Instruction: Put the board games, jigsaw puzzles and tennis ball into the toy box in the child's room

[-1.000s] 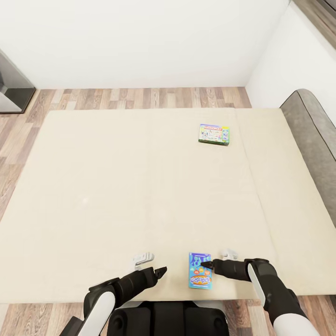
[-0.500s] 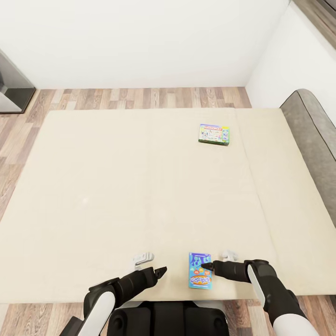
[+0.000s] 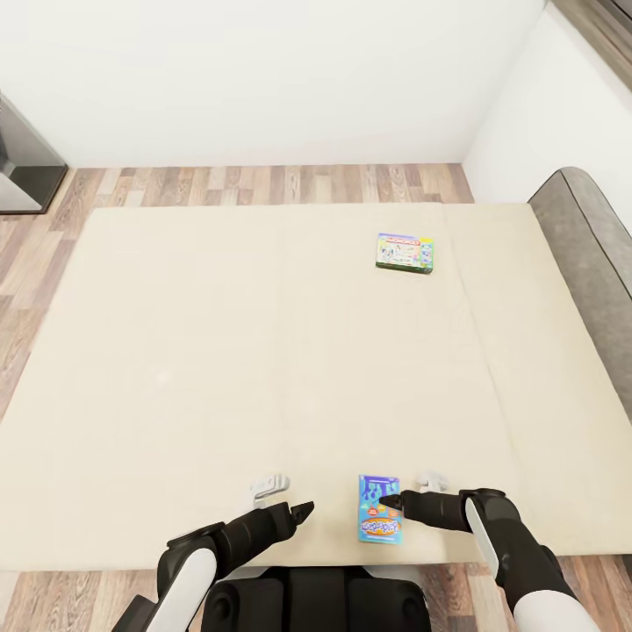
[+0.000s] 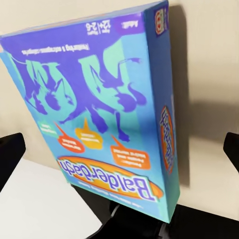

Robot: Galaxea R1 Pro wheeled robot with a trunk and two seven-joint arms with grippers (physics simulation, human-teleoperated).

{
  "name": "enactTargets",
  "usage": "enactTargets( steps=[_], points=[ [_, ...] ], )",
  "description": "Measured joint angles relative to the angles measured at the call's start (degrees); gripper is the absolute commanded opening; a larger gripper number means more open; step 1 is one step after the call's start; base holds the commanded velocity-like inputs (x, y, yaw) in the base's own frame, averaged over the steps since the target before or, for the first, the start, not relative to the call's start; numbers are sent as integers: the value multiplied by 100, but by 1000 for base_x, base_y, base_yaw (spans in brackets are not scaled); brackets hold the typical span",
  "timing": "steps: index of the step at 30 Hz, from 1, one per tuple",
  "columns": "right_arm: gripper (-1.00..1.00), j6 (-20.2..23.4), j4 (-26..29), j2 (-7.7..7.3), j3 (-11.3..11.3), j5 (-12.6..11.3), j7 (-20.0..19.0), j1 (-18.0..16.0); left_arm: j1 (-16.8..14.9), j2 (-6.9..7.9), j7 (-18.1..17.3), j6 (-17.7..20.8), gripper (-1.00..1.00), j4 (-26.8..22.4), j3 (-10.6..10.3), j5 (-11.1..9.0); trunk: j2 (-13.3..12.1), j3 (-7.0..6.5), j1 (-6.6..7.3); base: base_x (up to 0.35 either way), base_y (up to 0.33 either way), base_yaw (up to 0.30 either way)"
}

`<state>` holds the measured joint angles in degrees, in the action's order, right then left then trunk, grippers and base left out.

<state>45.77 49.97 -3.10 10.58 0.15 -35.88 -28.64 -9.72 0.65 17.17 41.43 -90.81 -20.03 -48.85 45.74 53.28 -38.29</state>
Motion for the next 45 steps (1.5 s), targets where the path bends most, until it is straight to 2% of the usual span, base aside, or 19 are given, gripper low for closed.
enactTargets(
  steps=[15, 45],
  points=[
    [100, -1, -2, -6, -1, -11, 4, 0, 0, 0, -2, 0, 100, 0, 0, -3, 0, 0, 0, 0, 175, 0],
    [100, -9, 4, -23, 19, -16, -7, -8, 0, 0, 0, -1, 100, 1, -1, -3, 0, 0, 0, 0, 16, 0]
  ],
)
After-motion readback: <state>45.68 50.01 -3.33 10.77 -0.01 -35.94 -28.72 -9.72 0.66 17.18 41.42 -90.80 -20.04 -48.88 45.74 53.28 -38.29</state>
